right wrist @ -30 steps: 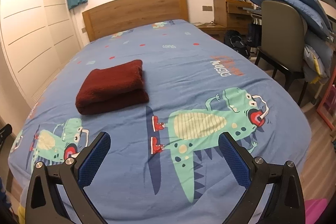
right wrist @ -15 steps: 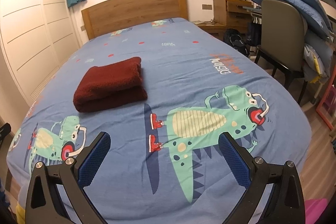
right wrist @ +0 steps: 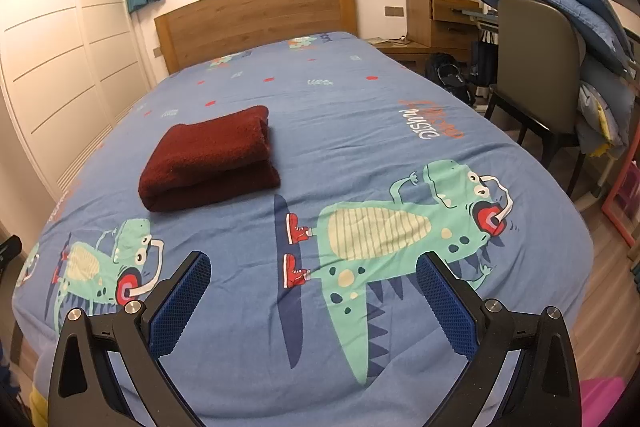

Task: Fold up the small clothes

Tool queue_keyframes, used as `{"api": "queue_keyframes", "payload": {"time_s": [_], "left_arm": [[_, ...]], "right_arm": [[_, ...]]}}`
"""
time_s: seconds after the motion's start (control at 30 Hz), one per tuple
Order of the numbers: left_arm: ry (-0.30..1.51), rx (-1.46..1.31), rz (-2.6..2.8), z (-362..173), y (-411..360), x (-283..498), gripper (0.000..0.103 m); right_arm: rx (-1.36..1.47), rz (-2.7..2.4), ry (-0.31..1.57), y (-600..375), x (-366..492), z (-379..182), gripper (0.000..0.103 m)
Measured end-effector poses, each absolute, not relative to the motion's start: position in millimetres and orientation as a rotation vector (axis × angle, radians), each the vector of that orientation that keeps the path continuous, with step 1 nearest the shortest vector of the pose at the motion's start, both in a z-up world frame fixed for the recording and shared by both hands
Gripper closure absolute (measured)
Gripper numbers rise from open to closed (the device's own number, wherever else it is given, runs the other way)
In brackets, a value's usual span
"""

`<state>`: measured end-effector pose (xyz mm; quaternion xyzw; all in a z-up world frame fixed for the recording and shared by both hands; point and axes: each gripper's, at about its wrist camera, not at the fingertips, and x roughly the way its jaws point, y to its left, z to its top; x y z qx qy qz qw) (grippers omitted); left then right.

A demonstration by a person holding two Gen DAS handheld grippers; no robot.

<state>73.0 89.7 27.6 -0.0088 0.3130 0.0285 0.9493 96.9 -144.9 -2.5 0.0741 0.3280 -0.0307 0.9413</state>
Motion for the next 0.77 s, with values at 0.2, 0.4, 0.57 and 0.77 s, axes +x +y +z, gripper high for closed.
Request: {"api": "queue_keyframes", "payload": {"time_s": [0.2,0.4,0.57,0.77], "left_arm": [[0.637,-0.023,0.052,26.0,91.0,74.4,0.002],[0.639,-0.026,0.049,25.9,90.9,73.9,0.002],[0.643,-0.027,0.046,25.6,89.1,74.2,0.002],[0.649,-0.030,0.049,25.2,89.5,76.0,0.002]], "right_arm": [[0.152,-0.063,0.674,-144.9,97.2,-4.1,0.000],[0.153,-0.064,0.674,-145.0,97.3,-4.2,0.000],[0.154,-0.064,0.674,-145.3,96.9,-4.3,0.000],[0.157,-0.067,0.672,-146.2,96.7,-4.5,0.000]]}}
